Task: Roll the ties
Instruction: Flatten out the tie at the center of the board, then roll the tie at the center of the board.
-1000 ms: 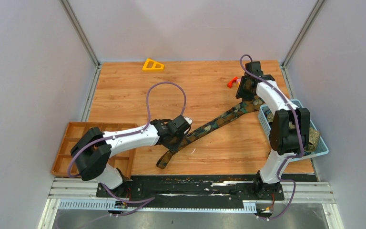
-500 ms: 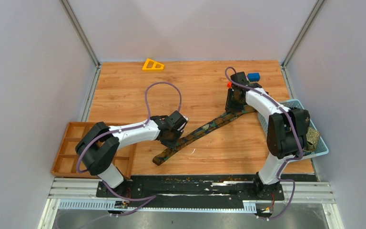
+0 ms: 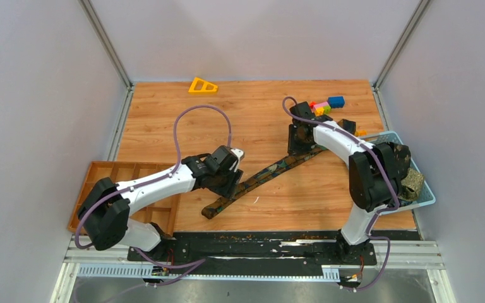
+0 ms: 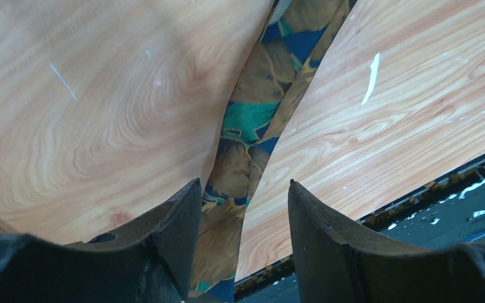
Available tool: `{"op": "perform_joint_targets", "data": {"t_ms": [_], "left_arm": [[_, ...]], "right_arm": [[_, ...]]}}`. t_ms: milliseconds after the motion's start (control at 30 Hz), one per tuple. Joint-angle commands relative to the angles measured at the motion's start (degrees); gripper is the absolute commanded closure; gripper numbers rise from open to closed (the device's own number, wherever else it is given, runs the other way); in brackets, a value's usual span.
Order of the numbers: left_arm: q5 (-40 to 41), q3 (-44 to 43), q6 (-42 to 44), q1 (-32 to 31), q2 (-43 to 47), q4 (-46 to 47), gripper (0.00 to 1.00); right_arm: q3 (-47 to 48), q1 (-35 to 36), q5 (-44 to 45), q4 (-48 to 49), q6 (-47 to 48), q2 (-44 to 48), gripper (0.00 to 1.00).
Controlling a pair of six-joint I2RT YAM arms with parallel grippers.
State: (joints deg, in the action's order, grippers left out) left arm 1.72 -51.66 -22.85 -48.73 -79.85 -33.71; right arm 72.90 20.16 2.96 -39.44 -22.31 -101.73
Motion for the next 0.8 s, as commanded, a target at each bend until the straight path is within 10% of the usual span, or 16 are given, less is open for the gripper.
{"op": "perform_joint_targets", "data": {"t_ms": [0, 767], "left_arm": [[-0.7, 2.5, -2.4, -1.0, 2.1, 1.9, 0.40], [3.0, -9.6, -3.3, -3.8, -14.1, 9.1, 0.58]], "right_arm": [[-0.6, 0.0, 5.7, 1.3, -1.3, 0.3, 0.69], [-3.9, -22.1, 3.0, 10.6, -10.7, -1.5, 0.66]]}}
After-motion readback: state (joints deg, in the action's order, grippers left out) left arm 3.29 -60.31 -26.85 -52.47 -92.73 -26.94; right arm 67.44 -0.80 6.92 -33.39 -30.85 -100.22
